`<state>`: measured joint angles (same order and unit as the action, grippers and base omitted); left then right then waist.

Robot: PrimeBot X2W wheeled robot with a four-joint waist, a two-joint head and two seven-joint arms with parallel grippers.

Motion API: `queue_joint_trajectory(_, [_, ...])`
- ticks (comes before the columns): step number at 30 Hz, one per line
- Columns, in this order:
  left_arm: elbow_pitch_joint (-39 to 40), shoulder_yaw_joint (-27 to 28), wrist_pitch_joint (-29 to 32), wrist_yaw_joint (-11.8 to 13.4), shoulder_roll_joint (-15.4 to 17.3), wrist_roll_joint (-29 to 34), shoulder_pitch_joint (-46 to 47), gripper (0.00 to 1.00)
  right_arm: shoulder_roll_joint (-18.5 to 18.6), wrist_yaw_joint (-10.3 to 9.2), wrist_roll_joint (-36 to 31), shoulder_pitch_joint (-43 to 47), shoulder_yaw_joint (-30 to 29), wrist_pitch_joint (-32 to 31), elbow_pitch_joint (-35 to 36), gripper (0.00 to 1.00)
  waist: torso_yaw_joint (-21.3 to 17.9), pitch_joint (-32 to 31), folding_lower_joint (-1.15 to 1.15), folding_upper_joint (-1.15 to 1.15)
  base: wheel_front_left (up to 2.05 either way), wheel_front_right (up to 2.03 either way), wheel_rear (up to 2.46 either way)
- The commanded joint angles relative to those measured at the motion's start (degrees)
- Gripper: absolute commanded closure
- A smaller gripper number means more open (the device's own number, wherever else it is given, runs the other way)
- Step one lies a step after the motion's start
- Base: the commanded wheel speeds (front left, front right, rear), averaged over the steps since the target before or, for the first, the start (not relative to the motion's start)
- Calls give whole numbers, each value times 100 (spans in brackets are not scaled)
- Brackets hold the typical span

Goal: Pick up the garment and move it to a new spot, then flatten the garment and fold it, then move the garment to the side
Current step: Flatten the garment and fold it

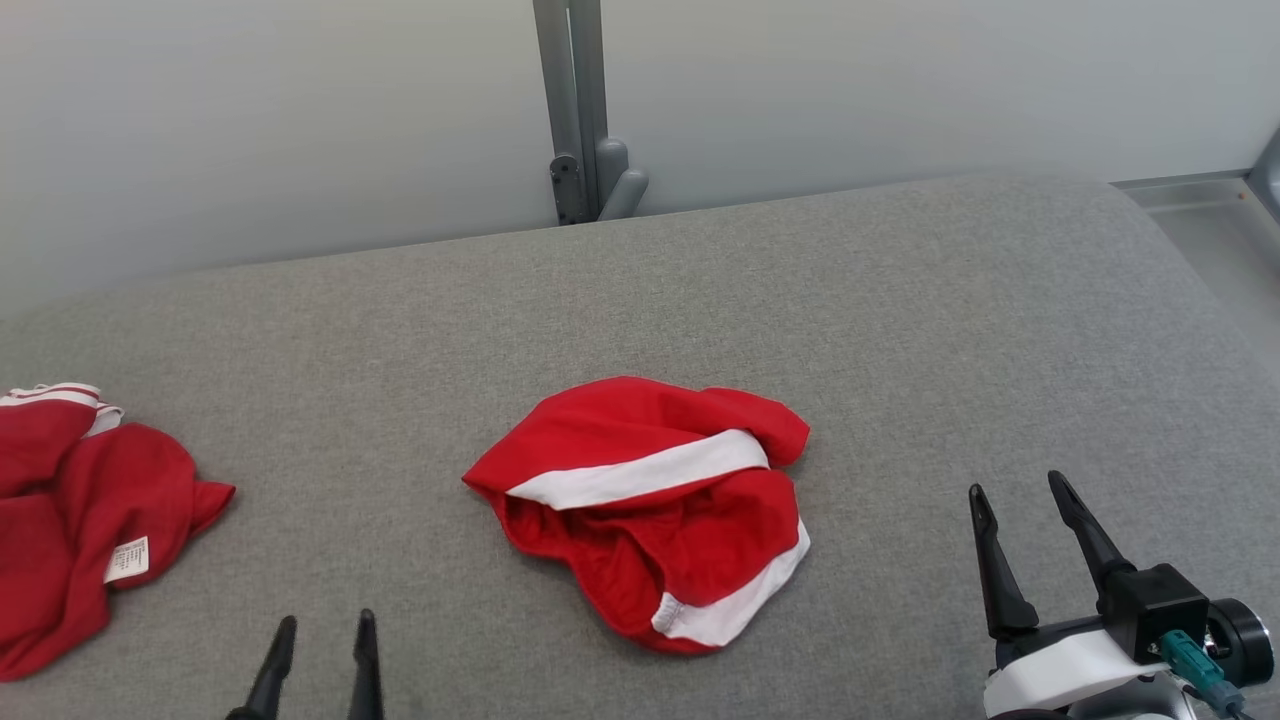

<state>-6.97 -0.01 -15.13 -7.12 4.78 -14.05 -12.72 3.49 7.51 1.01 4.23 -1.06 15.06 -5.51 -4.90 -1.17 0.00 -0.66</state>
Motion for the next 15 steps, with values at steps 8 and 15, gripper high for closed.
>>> queue_joint_trajectory(8, [52, -2459, 1103, -31, 543, -482, 979, 0, 79, -4, 41, -206, 134, 17, 5, 0, -192, 201, 0, 66, 0, 0, 0])
queue_joint_trajectory(15, [-355, -3266, 1969, -31, 700, -953, 1629, 0, 16, -3, 99, -363, 249, 17, -12, 0, -559, 450, 0, 66, 0, 0, 0])
